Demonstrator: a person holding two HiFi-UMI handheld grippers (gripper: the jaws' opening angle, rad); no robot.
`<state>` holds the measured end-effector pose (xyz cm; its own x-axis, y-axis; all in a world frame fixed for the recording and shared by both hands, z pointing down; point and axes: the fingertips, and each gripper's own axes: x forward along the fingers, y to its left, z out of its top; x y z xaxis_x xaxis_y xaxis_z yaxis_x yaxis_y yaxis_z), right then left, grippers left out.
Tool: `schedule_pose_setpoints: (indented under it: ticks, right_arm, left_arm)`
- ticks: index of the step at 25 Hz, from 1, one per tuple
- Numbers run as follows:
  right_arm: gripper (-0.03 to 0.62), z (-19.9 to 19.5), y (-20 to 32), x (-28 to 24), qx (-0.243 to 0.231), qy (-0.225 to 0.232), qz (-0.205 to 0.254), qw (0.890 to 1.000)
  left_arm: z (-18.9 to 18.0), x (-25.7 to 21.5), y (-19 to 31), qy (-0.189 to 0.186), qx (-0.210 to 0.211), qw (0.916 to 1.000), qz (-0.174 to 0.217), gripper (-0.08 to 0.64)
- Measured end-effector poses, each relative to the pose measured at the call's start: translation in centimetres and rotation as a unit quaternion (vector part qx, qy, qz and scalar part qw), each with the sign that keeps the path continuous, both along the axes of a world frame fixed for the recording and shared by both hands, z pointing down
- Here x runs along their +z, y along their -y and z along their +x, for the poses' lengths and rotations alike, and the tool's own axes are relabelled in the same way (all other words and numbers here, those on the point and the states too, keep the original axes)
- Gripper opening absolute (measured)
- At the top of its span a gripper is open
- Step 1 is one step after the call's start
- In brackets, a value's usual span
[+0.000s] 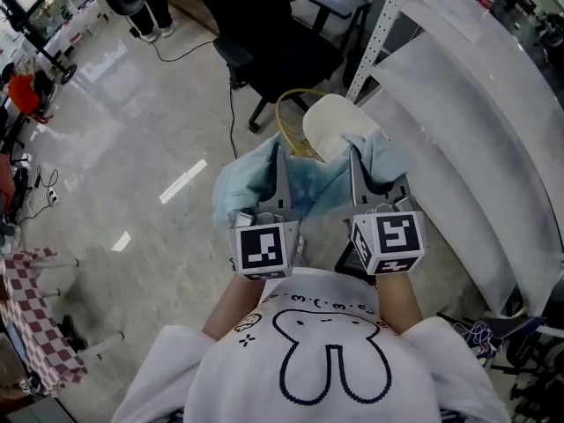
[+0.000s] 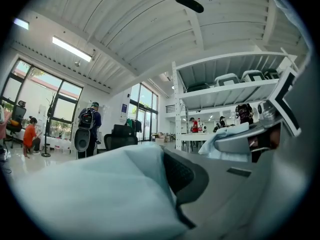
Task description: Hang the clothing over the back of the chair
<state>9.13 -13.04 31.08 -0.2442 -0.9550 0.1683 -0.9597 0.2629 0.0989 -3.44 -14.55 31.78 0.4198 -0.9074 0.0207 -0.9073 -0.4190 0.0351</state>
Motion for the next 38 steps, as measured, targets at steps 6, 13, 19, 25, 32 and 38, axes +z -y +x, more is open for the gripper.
schedule_pose_setpoints:
  ticks: [6,13,19,25,32,38]
  right_arm:
    - [0.015,1.7,4.7,1.0,0.01,-0.043,-0.019,0.999]
    - [0.015,4.9,8.8,2.1,0.017,-0.084,-0.03,0.996]
    - [0.015,5.9,12.6,2.6,-0.01,-0.122,-0.025,0.992]
    - [0.015,6.6,17.6,4.1,-0.046,-0.165,-0.035,0.985]
    - [0.015,8.0,21.4,9.3,-0.067,-0.154,-0.079,0.983]
    - [0.015,9.4,24.5,16.0,-0.064,-0.128,-0.152,0.978]
  left_arm:
    - [-1.4,3.1,4.1,-0.009,-0.016,0.9984,-0.054,0.021]
    - [-1.3,6.6,6.5,0.009,-0.032,0.9937,-0.107,0.021]
    - [-0.9,9.5,7.5,0.009,-0.054,0.9861,-0.157,0.021]
    - [-1.1,13.7,9.3,0.018,-0.086,0.9696,-0.228,0.023]
    - [-0.7,19.5,9.3,-0.025,-0.101,0.94,-0.325,0.023]
    - [-0.8,22.7,9.4,-0.036,-0.119,0.9235,-0.363,0.023]
